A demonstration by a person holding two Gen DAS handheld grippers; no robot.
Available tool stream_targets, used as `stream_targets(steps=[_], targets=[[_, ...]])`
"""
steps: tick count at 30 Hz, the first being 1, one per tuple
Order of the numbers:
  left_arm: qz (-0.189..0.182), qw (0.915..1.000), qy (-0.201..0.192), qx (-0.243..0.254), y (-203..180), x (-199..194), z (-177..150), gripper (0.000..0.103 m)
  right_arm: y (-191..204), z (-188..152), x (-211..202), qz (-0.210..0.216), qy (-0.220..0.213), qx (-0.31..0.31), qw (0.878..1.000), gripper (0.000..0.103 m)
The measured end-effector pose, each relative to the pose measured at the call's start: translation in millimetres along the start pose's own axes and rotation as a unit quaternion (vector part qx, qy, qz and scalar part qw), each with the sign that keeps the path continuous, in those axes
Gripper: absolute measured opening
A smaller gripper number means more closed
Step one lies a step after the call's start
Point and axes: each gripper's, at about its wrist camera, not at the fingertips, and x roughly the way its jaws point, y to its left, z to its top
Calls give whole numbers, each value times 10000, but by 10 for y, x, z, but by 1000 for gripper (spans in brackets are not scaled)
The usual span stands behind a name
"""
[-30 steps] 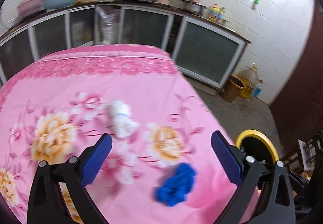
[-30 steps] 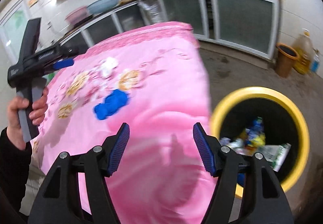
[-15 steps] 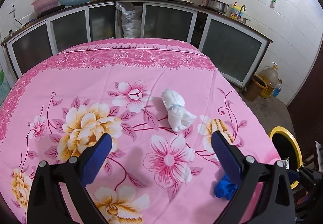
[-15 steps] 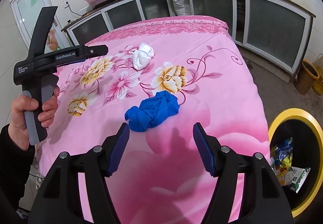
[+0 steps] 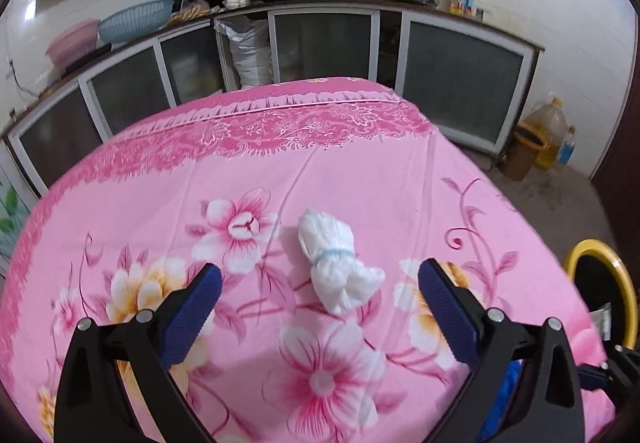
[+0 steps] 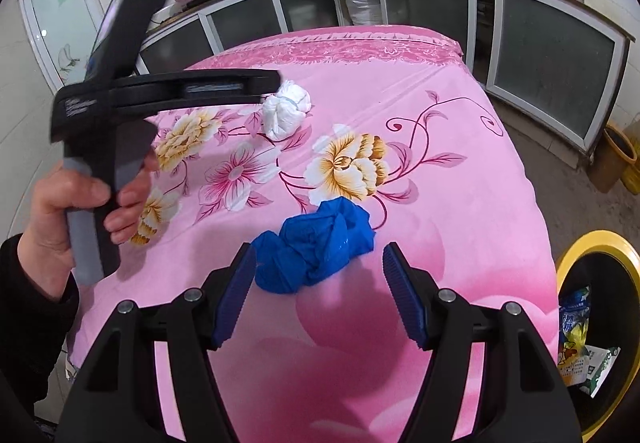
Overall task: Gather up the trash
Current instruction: 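Move the left tool toward the white tissue bundle while the right tool approaches the blue glove, then grasp the white tissue bundle with the left tool while the right tool grasps the blue glove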
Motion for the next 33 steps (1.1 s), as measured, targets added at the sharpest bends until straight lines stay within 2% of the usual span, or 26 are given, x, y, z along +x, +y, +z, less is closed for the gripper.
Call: stream_targets(steps=[4, 8, 22, 23, 24, 25, 27, 28, 30, 33], targets=[[87, 9998, 123, -101, -13, 180, 84, 95, 35, 29, 84, -67, 28, -101, 9999, 63], [12, 9991, 355, -249, 12, 371, 116, 95, 25, 61, 209, -62, 128, -81, 9999, 63], [-151, 9966, 762, -258, -164, 856, 140, 95, -69, 117, 530, -87, 369, 32, 9993, 62], [-190, 9965, 765, -280, -165, 878, 143, 95, -66, 121, 536, -105, 377, 18, 9992, 60], [-188, 9964, 771, -297, -162, 898, 145, 94, -60, 123, 543, -126, 384, 6, 9992, 52], [-176, 9964, 771, -318, -156, 915, 141, 91, -58, 123, 548, -165, 391, -1, 9991, 48], [-151, 9958, 805, -411, -125, 949, 127, 68, -70, 128, 550, -148, 398, 40, 9991, 35], [-125, 9958, 780, -469, -98, 951, 118, 62, -77, 131, 545, -125, 390, 67, 9991, 32], [-135, 9959, 746, -487, -58, 949, 114, 30, -70, 132, 529, -120, 379, 72, 9992, 25], [-193, 9957, 726, -546, 15, 901, 114, 29, -53, 134, 484, -80, 340, 56, 9994, 21]])
